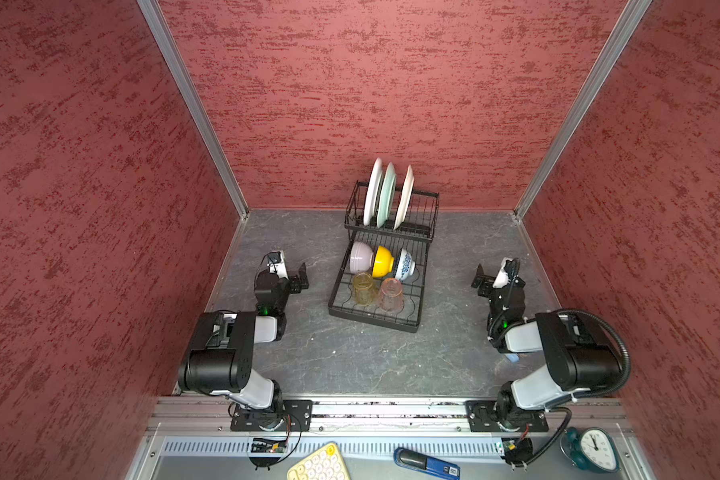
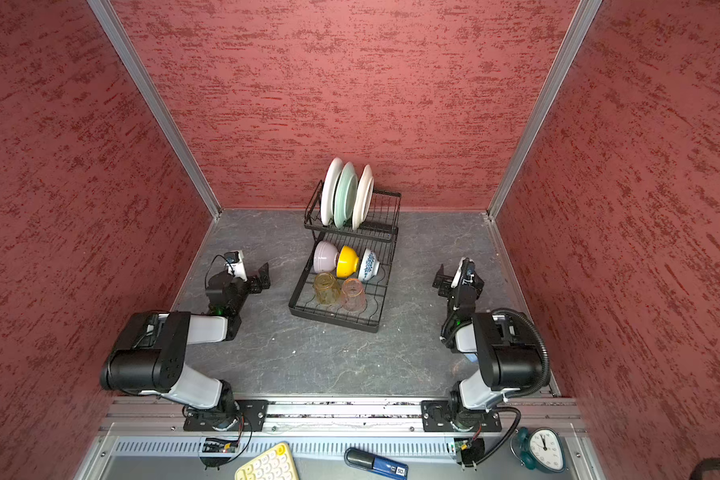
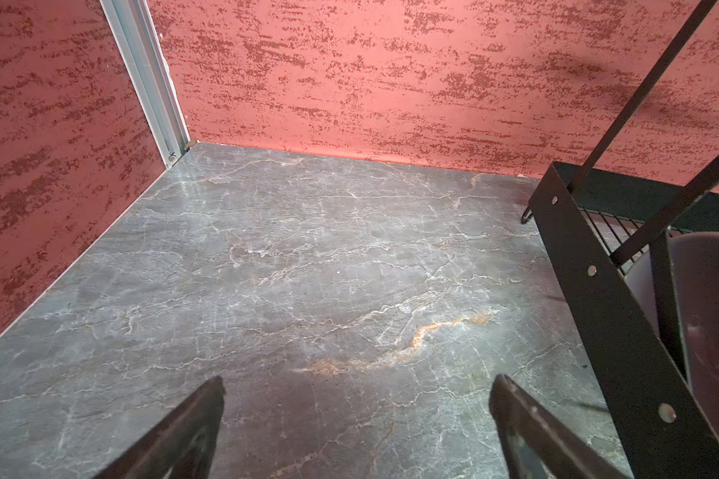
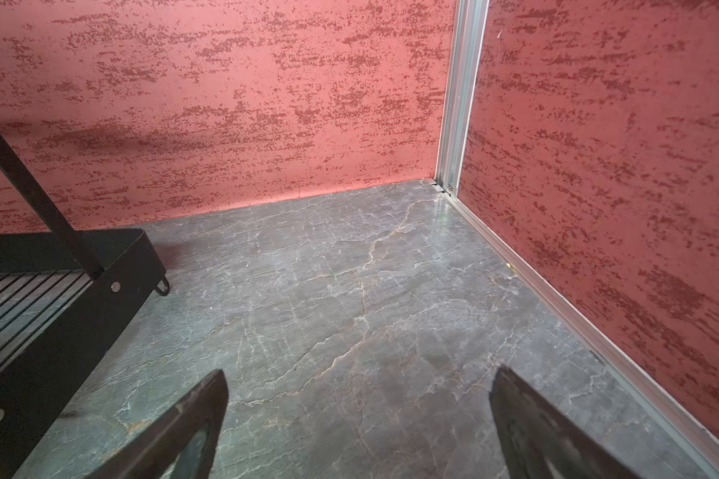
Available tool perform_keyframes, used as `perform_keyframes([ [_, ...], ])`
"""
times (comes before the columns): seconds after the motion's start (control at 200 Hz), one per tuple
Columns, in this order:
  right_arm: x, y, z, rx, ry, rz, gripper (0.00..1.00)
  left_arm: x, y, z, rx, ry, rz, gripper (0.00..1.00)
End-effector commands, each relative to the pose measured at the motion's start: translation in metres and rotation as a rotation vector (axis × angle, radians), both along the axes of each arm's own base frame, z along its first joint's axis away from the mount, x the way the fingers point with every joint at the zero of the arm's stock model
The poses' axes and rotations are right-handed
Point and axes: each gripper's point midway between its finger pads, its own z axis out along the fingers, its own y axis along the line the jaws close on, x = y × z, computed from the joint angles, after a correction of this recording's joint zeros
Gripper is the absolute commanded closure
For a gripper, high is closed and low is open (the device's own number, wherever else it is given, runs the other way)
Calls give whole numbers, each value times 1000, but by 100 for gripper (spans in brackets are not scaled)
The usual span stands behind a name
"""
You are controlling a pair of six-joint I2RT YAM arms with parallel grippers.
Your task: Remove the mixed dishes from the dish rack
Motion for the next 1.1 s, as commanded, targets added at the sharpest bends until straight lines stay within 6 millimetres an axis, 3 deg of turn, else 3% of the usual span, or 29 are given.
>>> perform_keyframes([
  [0.0,1,1,7,-12,-20,8,1,1,-1,1,5,-1,-5,1],
  [1.097,1,1,7,-9,-19,13,1,1,-3,1,15,-3,-6,0],
])
